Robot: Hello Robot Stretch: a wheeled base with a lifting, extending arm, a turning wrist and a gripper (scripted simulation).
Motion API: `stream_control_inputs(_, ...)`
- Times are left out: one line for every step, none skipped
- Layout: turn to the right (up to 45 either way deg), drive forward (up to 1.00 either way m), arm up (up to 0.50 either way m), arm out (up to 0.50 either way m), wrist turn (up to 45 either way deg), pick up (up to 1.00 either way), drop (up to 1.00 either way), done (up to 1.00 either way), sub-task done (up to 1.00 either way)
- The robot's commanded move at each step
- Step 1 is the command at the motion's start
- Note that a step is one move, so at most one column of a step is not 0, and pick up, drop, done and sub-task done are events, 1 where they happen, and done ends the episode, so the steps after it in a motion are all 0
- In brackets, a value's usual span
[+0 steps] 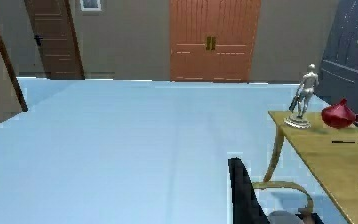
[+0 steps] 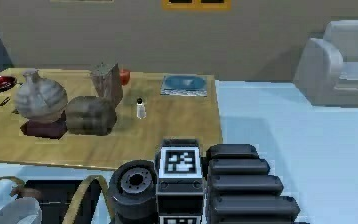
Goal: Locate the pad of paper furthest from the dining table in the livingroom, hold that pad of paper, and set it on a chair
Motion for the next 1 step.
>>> stream_control_inputs(45.0,0.0,0.0,0.0,0.0,0.0,0.0,0.0,0.0)
